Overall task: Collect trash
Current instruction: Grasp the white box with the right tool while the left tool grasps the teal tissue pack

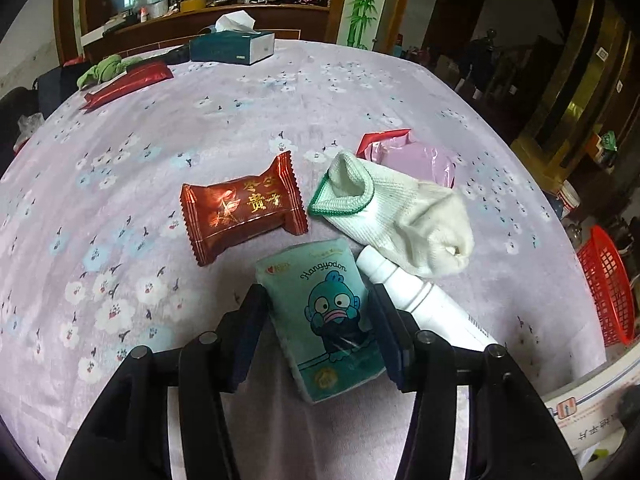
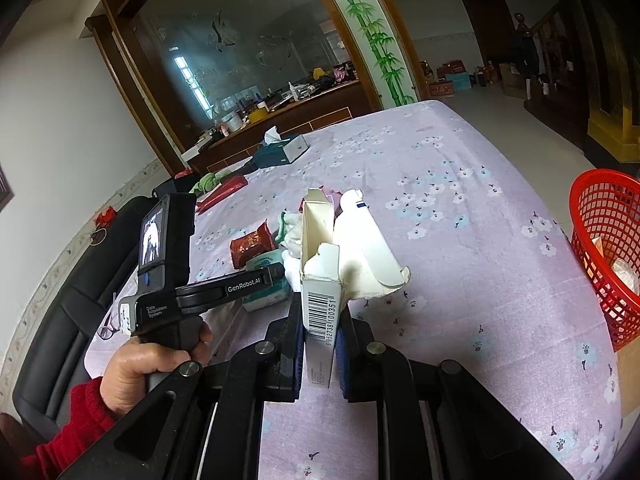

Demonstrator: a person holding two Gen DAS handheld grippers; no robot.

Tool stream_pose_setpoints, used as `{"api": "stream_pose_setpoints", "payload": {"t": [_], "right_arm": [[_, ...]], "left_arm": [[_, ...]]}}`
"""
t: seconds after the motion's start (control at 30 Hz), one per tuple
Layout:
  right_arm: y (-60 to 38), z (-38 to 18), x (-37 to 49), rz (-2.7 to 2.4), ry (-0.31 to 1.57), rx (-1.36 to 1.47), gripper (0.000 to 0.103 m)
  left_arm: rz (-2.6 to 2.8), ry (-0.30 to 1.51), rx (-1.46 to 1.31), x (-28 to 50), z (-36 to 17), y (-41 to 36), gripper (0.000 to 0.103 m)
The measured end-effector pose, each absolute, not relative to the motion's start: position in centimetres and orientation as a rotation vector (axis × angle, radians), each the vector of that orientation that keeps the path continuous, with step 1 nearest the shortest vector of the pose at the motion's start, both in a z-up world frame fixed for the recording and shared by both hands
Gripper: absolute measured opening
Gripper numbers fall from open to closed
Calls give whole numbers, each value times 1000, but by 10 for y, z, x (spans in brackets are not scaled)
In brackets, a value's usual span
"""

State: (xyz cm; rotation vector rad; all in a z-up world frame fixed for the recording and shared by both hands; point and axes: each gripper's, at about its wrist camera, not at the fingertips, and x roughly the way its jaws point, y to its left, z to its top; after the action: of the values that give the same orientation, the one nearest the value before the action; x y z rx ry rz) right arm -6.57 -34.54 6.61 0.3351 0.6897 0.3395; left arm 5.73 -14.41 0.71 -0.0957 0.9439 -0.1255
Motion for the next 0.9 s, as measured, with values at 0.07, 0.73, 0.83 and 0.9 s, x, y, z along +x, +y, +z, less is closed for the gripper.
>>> {"api": "stream_pose_setpoints", "payload": {"t": [0.07, 0.73, 0.83, 0.9], "right_arm": [[-346, 65, -64, 339, 692, 340, 14], [-345, 60, -65, 322, 702, 344, 14], [-339, 61, -66, 324, 698, 331, 14], [-335, 61, -67, 322, 699, 320, 14]], "left_arm": [[-139, 934, -61, 58, 5, -147, 58], [-251, 791, -98, -13, 35, -127, 22], [-263, 725, -82, -36, 46, -128, 22], [-267, 699, -67, -47, 51, -130, 22]]}}
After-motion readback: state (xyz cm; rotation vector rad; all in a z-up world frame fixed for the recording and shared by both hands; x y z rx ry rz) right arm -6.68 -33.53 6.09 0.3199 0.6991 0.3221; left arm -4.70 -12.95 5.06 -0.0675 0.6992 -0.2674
